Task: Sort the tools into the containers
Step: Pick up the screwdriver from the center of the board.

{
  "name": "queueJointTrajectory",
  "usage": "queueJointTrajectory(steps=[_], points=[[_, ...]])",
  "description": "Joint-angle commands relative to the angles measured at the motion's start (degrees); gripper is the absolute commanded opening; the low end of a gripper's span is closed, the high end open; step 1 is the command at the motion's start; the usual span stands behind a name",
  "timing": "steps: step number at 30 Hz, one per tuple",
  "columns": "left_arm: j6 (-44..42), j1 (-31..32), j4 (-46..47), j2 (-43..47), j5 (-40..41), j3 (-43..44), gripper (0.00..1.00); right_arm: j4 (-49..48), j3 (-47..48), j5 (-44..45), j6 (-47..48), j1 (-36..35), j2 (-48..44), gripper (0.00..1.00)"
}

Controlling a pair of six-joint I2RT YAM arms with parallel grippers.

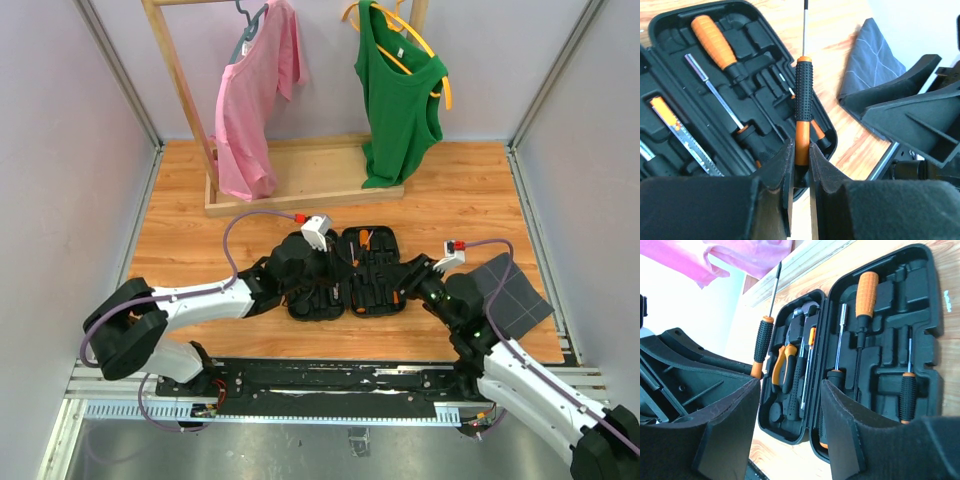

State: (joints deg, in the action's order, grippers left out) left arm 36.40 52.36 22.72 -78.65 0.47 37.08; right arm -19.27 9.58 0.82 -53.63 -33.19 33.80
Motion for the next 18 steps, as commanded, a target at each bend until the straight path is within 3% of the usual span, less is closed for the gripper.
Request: queueJointTrajectory(steps=[1,8,18], points=[[-0.1,1.3,3.5,-1.8,0.1,2.6,0.01,-8.4,0.7,-4.3,-0.8,0.9,3.2,0.53],[-0.6,3.0,4.8,-3.0,-0.3,3.2,0.00,-13.4,1.5,-6.8,-2.3,0.9,7.8,0.52],[-1.1,5.4,7.1,-3.8,-1.0,2.7,0.00,-11.0,2.7,-5.9,-3.4,0.9,9.1,0.47]])
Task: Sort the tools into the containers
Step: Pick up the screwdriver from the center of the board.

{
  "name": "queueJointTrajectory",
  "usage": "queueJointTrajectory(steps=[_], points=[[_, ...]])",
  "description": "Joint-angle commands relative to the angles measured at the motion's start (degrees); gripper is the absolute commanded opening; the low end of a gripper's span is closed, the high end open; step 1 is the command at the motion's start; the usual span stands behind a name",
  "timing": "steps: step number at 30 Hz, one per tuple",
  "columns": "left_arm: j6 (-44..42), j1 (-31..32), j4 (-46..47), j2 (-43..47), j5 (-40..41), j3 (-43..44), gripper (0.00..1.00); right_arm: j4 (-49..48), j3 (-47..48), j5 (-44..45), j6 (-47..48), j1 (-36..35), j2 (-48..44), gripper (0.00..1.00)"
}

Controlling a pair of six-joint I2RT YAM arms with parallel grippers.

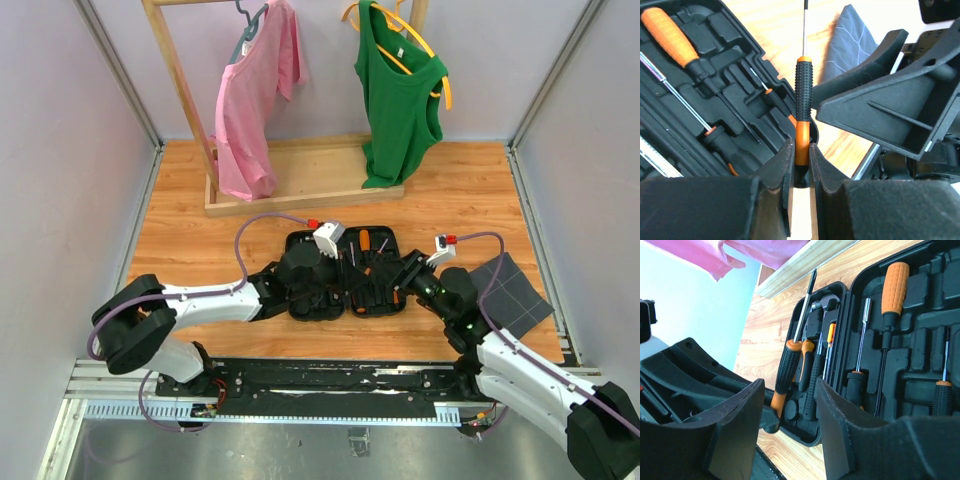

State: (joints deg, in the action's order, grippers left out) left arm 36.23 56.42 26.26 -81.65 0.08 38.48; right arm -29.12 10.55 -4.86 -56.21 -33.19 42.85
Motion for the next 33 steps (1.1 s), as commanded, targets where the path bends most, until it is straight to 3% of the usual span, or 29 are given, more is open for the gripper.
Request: queueJointTrajectory(steps=[1,19,25,28,33], points=[[-1.0,1.7,3.7,-0.9,-0.7,1.3,0.01,-1.4,1.8,-0.3,-0.8,0.9,0.1,0.46],[-1.0,3.8,5.4,-1.1,0.3,0.3,0.01,0.2,2.4,-1.1,-1.0,1.6,1.0,0.26],[-1.6,4.0,5.5,-1.3,0.4,0.1,0.01,0.6,3.2,-1.6,-1.0,1.7,0.9,0.13],[-1.8,4.0,5.5,-1.4,0.5,0.1,0.09,0.7,3.3,-1.5,-1.1,1.7,0.7,0.08],[-1.9,4.0,5.5,-0.9,1.5,-0.1,0.34,2.3,3.3,-0.9,-0.4,1.7,0.3,0.04]])
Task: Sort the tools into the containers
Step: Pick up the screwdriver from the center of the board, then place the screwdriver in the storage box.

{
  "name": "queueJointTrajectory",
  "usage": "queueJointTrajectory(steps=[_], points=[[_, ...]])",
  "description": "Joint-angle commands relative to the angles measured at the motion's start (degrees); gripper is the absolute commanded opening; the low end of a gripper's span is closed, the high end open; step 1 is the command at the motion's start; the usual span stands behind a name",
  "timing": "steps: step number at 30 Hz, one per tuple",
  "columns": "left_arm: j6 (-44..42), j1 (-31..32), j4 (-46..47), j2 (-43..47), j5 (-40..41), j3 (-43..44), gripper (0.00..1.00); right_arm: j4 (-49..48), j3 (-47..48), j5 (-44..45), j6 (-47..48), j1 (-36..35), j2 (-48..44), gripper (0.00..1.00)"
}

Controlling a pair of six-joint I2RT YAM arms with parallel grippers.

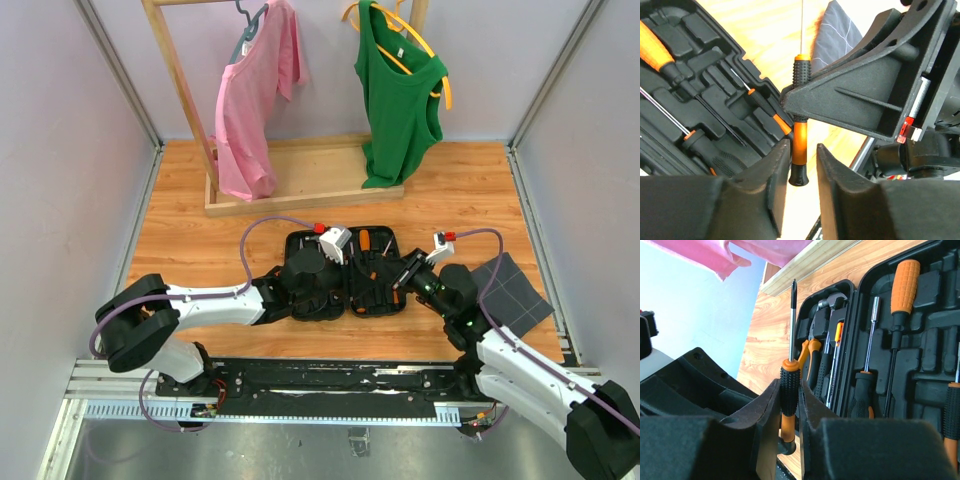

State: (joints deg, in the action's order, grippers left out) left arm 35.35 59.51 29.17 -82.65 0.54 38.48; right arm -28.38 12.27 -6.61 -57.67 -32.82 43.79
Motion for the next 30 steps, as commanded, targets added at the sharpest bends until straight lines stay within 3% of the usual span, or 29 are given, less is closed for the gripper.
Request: queueJointTrajectory(steps=[1,15,30], points=[[-1.1,0.9,2.6,0.4,1.5,-0.3,0.37,2.6,1.7,1.3,1.6,1.3,-0.9,0.04],[-3.3,0.6,-11.2,4.9,23.1,1.4,0.56,27.1,11.1,9.7,15.5,1.4,-1.9,0.05],[1.1,-12.2,-17.0,6.4,19.8,-0.6,0.57,41.6,23.4,8.3,32.7,1.4,9.5,0.06]])
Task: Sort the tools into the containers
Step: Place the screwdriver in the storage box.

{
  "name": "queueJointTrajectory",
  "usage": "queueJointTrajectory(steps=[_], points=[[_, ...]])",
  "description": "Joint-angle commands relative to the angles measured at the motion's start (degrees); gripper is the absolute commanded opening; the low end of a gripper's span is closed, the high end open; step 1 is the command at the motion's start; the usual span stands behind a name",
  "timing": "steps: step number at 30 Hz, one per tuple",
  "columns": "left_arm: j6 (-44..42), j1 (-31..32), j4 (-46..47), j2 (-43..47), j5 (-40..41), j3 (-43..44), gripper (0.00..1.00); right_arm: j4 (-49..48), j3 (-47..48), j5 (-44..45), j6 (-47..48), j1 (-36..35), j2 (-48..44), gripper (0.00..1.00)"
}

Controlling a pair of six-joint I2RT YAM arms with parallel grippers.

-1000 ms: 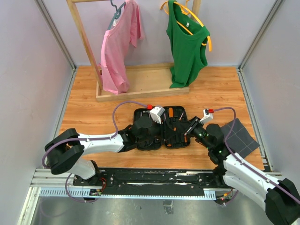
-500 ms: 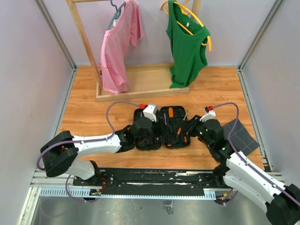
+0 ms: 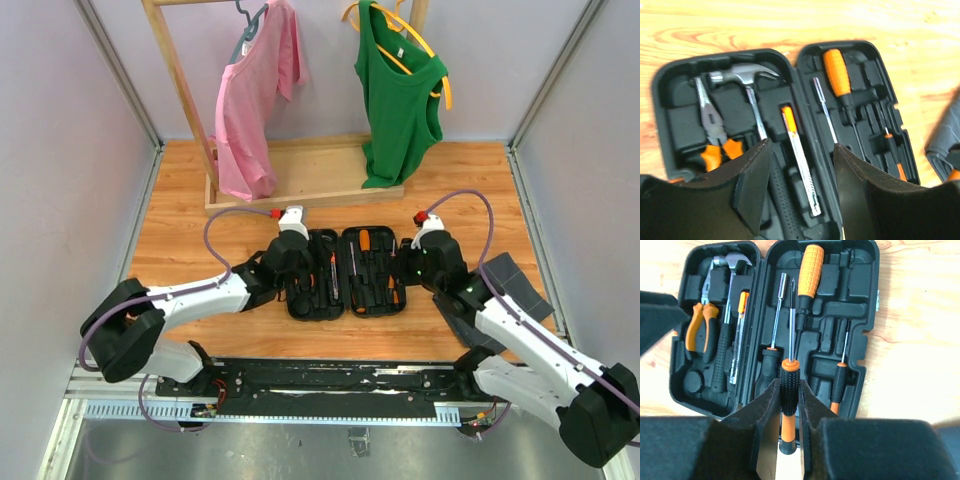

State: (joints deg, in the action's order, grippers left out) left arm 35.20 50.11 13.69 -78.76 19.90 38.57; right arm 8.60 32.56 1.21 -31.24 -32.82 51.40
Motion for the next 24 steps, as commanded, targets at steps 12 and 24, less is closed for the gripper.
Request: queueJointTrajectory(steps=[12,24], points=[[1.9,-5.1,-7.2,4.0,2.2,0.2,0.71,6.9,8.3,-3.8,9.2,1.4,13.9,0.07],[2.7,-5.1,-7.5,5.8,2.8,-1.6,0.84,7.5,10.9,-7.4,7.2,1.4,22.9,0.08]])
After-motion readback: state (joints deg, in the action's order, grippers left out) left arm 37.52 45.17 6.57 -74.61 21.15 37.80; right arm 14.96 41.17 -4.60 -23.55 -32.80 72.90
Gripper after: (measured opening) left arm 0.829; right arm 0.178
